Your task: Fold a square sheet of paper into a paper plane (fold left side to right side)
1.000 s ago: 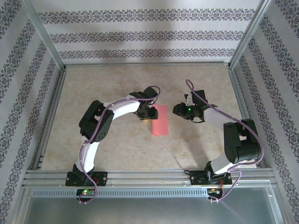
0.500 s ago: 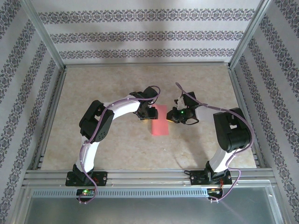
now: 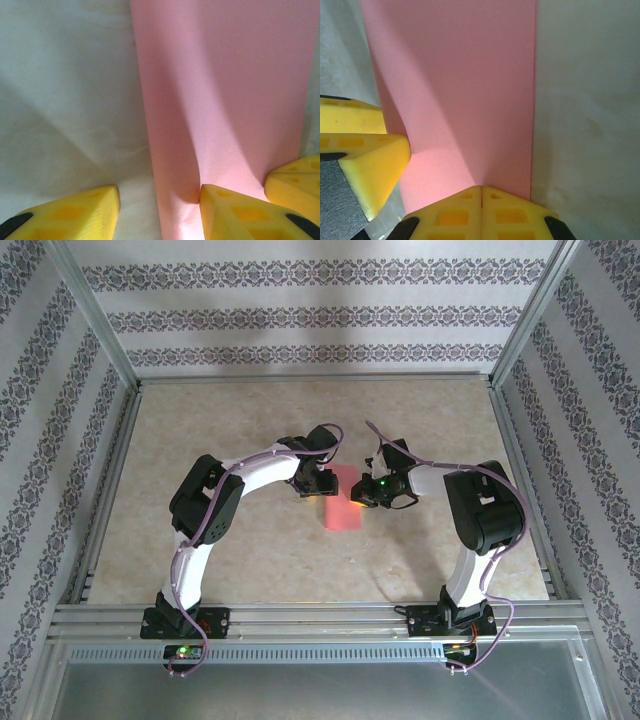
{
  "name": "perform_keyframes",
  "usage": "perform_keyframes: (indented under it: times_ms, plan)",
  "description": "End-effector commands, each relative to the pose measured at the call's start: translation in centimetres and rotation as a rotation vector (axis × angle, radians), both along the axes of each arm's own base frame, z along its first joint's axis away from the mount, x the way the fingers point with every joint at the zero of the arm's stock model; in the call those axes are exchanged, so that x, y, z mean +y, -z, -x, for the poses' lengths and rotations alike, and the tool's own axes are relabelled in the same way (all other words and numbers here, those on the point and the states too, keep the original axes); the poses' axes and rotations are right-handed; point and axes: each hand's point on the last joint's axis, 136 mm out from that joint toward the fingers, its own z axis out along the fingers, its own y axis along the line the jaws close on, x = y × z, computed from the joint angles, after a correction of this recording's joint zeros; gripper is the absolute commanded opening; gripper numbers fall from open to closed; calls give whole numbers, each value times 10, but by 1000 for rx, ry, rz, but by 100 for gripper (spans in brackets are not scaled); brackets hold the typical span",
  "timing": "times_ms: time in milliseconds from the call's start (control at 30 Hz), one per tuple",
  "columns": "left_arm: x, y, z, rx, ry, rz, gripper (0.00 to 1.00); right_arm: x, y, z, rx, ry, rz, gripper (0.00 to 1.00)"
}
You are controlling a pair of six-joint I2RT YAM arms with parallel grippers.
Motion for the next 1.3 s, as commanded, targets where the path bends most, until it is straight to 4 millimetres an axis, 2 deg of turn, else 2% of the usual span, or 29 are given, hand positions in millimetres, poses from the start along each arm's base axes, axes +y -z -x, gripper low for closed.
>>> perform_keyframes:
  times_ms: [0, 200, 367, 500, 567, 667, 767, 900, 1067, 1267]
  plan:
    - [-11, 37, 22, 72, 40, -27, 48, -6, 13, 2, 36, 12, 63, 5]
    - [-12, 11, 12, 4, 38, -2, 51, -13, 23, 9, 84, 6, 112, 4]
    - [-10, -30, -3, -105, 37, 48, 59, -15, 27, 11, 98, 0, 133, 2]
    - [-12, -68, -11, -205, 41, 132, 60, -17, 28, 13, 104, -3, 148, 0]
    - [-22, -83, -11, -236, 70, 211, 57, -17, 29, 13, 104, -4, 150, 0]
    - [-43, -96, -8, -250, 117, 347, 42, -18, 28, 13, 103, -3, 153, 0]
    - [-58, -91, -4, -211, 148, 429, 28, -17, 29, 13, 105, -5, 156, 0]
    - [-67, -68, -2, -150, 152, 458, 13, -18, 29, 13, 105, -4, 160, 0]
    - [-56, -40, -4, -117, 129, 395, 12, -18, 31, 15, 109, -9, 167, 0]
    - [-46, -19, -2, -91, 119, 371, 10, -19, 32, 16, 112, -10, 178, 0]
